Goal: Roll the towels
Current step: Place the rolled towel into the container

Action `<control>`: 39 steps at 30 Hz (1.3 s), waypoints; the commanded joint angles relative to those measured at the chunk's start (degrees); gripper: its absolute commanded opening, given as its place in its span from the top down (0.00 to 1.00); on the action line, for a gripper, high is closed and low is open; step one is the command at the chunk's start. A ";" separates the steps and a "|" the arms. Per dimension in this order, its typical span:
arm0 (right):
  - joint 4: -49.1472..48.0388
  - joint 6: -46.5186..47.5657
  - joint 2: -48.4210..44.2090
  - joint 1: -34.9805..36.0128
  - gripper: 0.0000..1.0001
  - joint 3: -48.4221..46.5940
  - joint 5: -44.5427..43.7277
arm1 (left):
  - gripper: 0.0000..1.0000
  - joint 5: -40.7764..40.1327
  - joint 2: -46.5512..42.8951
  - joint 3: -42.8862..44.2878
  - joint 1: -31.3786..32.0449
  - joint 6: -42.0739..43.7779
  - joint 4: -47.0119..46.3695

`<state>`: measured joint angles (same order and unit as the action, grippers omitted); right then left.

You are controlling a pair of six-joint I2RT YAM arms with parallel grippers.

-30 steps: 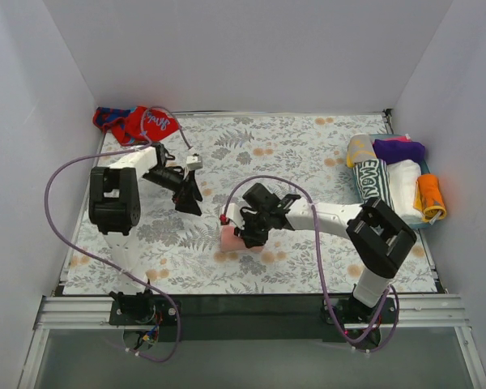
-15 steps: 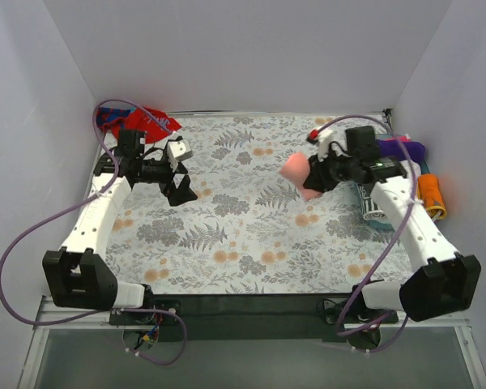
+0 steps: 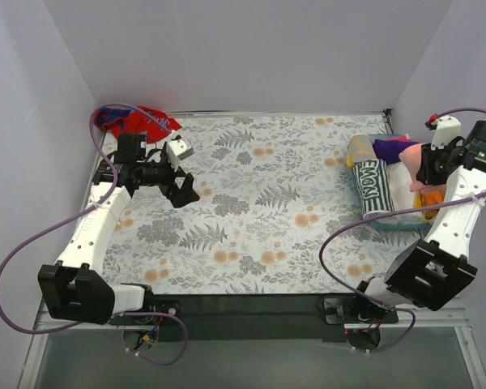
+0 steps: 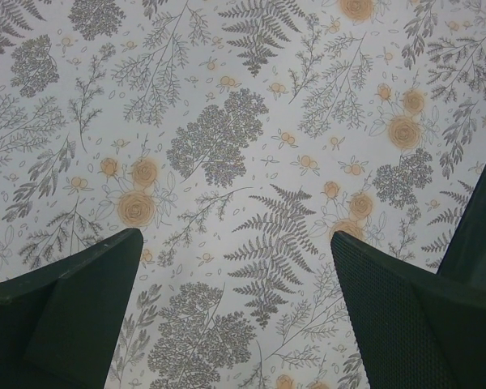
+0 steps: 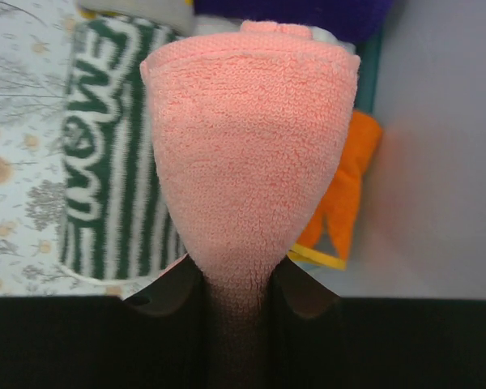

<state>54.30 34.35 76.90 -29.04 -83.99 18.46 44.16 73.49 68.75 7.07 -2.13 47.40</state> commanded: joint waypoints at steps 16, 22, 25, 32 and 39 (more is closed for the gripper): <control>-12.46 1.96 14.15 -2.61 0.99 4.44 -8.00 | 0.02 -4.00 1.21 3.14 0.40 -0.07 4.89; -14.49 -0.77 16.43 1.26 0.99 7.61 -7.56 | 0.02 -4.09 2.97 3.23 0.40 -0.24 4.90; -14.84 -2.26 17.31 3.19 0.99 8.57 -8.43 | 0.02 -4.70 3.23 3.32 0.40 0.02 5.16; -14.75 -3.68 17.49 4.43 0.54 9.19 -10.63 | 0.02 -5.23 2.62 2.44 0.31 0.90 5.51; -11.78 -2.97 14.33 4.34 0.43 7.17 -11.16 | 0.02 -5.58 2.88 2.79 0.40 1.25 5.60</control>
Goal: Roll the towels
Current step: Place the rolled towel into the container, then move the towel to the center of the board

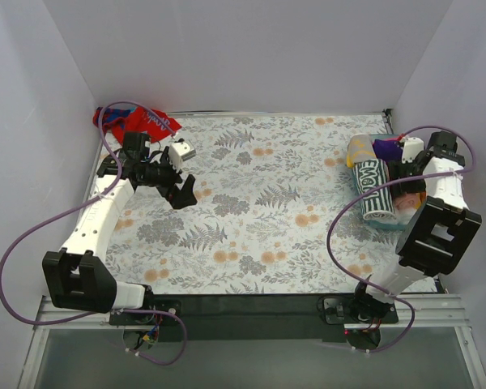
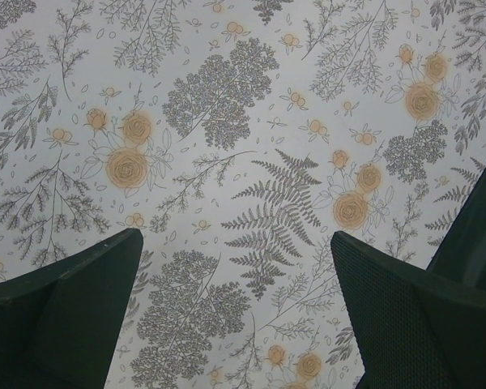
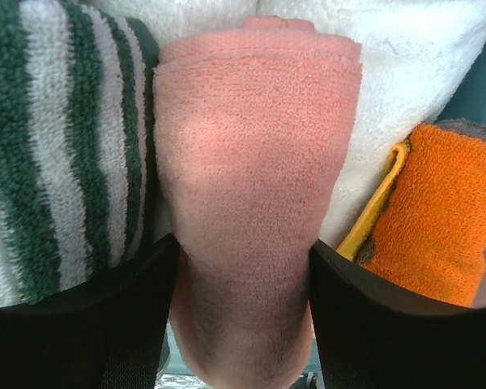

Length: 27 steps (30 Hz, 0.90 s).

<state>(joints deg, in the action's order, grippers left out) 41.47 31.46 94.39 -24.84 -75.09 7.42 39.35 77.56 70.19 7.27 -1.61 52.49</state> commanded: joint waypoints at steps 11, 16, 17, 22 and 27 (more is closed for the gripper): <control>6.51 2.29 -6.15 0.23 0.28 -9.98 -3.11 | 0.02 -2.43 0.49 2.14 0.20 -2.61 -2.38; 11.43 2.64 -7.38 0.32 0.10 -15.69 0.90 | 0.02 -11.38 1.10 5.30 0.20 -7.17 -8.80; 12.57 3.16 -7.64 0.49 0.08 -16.83 2.67 | 0.02 -16.80 2.49 6.00 0.12 -8.57 -11.59; 17.76 4.75 -9.13 7.07 0.02 -19.74 6.55 | 0.03 -27.29 13.30 15.21 -0.85 -9.29 -14.86; 17.94 1.24 -9.66 15.50 0.02 -22.02 7.43 | 0.13 -31.00 26.20 22.34 -4.45 -9.37 -22.07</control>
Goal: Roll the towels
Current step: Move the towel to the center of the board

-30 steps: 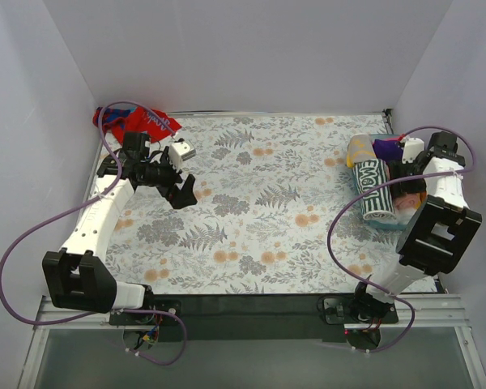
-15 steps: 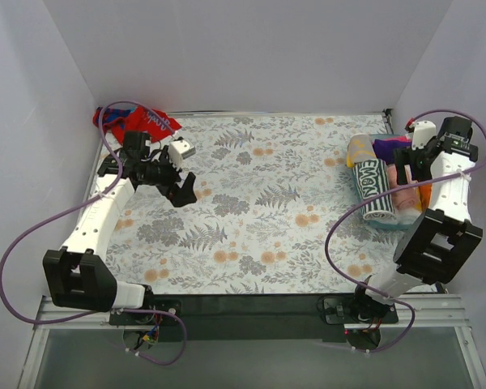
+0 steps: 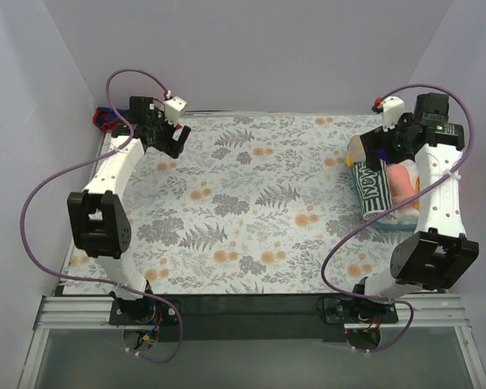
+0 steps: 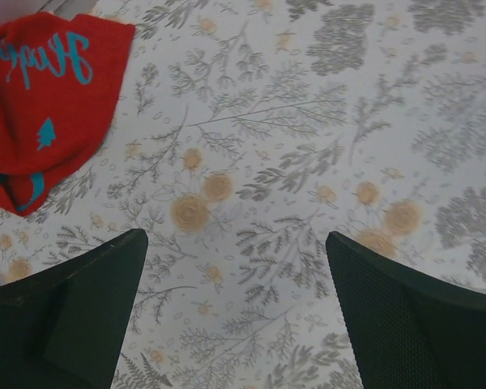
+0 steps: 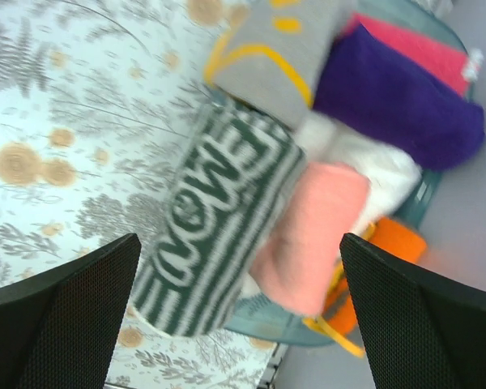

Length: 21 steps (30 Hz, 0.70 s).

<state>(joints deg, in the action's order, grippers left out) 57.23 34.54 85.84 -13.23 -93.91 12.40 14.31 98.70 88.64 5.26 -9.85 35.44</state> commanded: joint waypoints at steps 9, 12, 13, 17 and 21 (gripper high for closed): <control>3.94 -7.73 2.31 12.70 0.02 -8.57 7.11 | 0.26 -2.45 30.04 28.66 -9.21 -1.31 -5.91; 3.85 -7.74 2.75 13.15 0.02 -8.14 7.11 | 0.26 -0.33 36.12 33.42 -10.18 -2.02 -6.35; 3.76 -7.65 2.92 13.15 0.02 -7.87 7.11 | 0.26 -0.33 37.35 34.22 -10.35 -2.37 -6.78; 3.68 -7.12 2.75 13.06 0.02 -4.71 8.51 | 0.27 -0.59 43.32 37.30 -11.14 -3.42 -9.77; 3.85 -7.39 3.19 13.06 0.02 -3.21 10.36 | 0.35 0.55 48.07 42.31 -12.20 -4.22 -8.73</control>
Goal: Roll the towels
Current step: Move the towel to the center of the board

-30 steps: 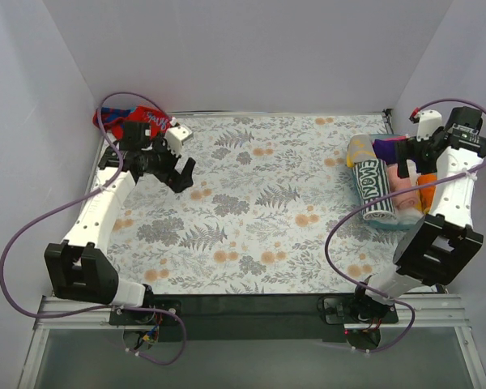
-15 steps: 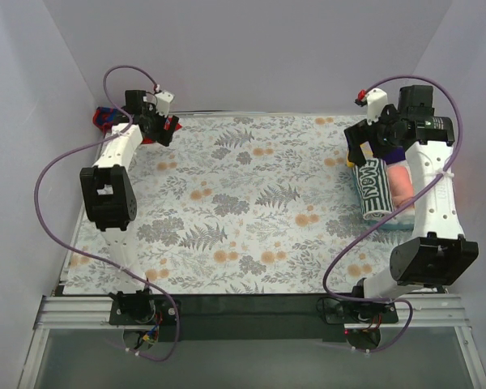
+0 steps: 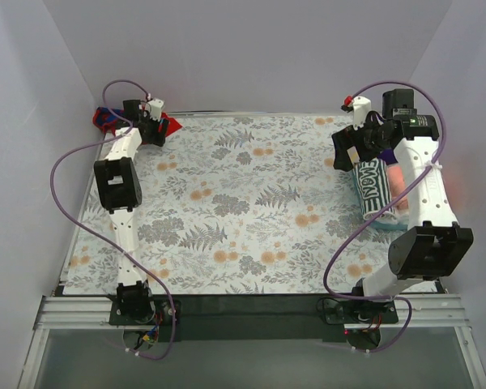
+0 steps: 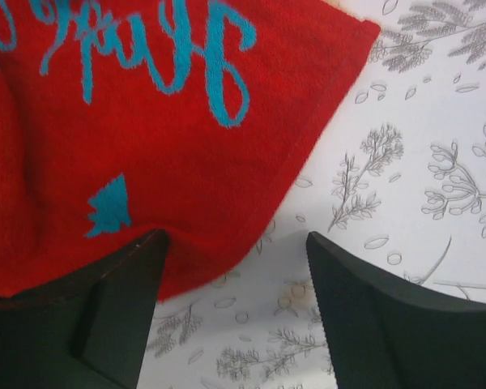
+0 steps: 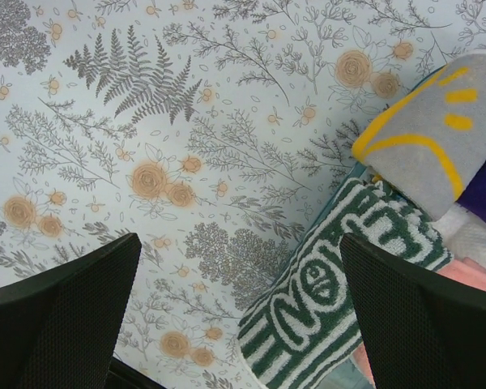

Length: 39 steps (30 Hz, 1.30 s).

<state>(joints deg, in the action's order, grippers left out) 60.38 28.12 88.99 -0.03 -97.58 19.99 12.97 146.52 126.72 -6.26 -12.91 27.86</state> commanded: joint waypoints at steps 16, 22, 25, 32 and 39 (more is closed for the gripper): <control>0.97 0.27 -2.33 -0.06 0.02 2.92 5.49 | 1.00 18.58 -25.54 -33.60 5.28 10.79 5.64; 0.88 0.01 -2.24 -0.06 0.02 5.03 7.43 | 1.00 21.21 -44.20 -53.47 19.78 11.15 11.41; 0.88 -0.17 -1.28 -0.14 0.02 5.03 7.96 | 1.00 23.39 -48.60 -56.83 28.39 7.47 12.66; 0.62 -0.61 1.97 1.87 0.05 5.12 10.51 | 0.56 38.26 -52.12 -50.18 35.62 9.21 19.95; -5.08 -3.15 1.80 9.43 0.22 13.37 7.97 | 0.56 31.70 -51.69 -44.54 25.79 11.94 22.51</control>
<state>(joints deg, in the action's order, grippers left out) 58.87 26.72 91.13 5.54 -87.20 28.38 46.30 96.99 80.97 26.11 -2.59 48.18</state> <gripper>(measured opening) 0.794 0.439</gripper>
